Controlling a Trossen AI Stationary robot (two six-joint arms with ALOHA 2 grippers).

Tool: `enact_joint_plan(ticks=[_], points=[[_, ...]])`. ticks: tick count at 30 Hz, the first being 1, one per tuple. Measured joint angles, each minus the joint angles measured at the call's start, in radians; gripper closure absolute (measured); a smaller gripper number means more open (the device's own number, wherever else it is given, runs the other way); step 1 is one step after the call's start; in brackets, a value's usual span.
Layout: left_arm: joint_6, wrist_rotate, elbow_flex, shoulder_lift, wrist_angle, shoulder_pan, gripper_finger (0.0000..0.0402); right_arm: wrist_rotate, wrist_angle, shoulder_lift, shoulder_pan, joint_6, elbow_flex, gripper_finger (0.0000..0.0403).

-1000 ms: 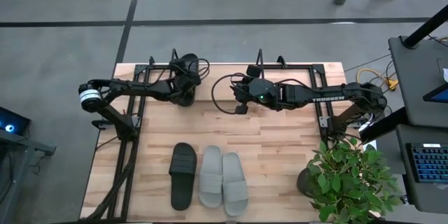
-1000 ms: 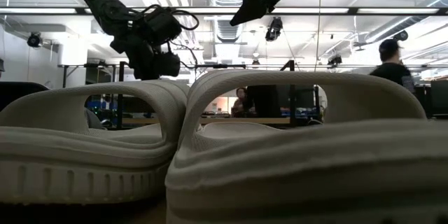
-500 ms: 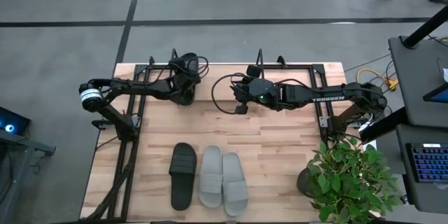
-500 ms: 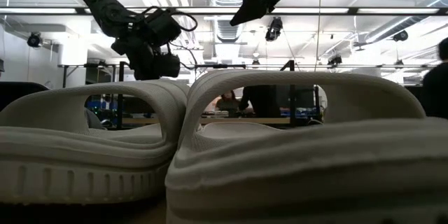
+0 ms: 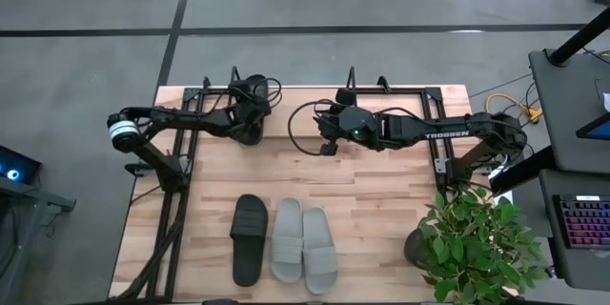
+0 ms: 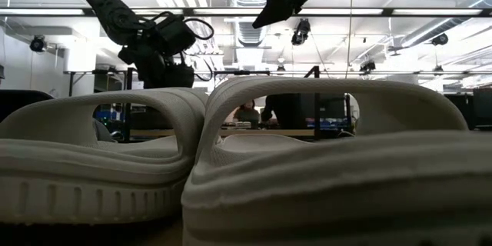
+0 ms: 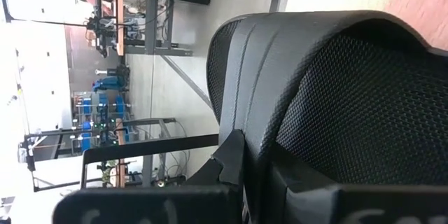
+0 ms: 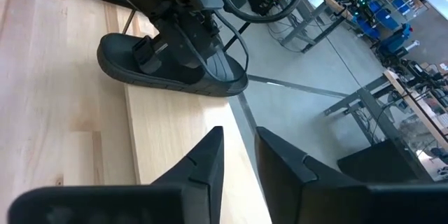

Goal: Pick and place slides into the shelf
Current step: Put the left black slide on the shelf

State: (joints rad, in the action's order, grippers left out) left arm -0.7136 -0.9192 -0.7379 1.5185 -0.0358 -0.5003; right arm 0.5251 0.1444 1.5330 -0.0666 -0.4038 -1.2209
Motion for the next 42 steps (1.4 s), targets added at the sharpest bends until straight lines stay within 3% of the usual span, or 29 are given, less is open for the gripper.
enact_joint_plan(ticks=[19,36,42], points=[[0.002,0.025,0.006,-0.001,-0.003,-0.01,0.0399,0.0,0.0,0.0,0.0,0.0,0.0,0.0327],[0.002,0.037,0.004,-0.002,0.002,-0.011,0.0277,0.0,0.0,0.0,0.0,0.0,0.0,0.0329],[0.0,0.043,0.004,-0.024,0.029,-0.011,0.0265,0.0,0.0,0.0,0.0,0.0,0.0,0.0334]])
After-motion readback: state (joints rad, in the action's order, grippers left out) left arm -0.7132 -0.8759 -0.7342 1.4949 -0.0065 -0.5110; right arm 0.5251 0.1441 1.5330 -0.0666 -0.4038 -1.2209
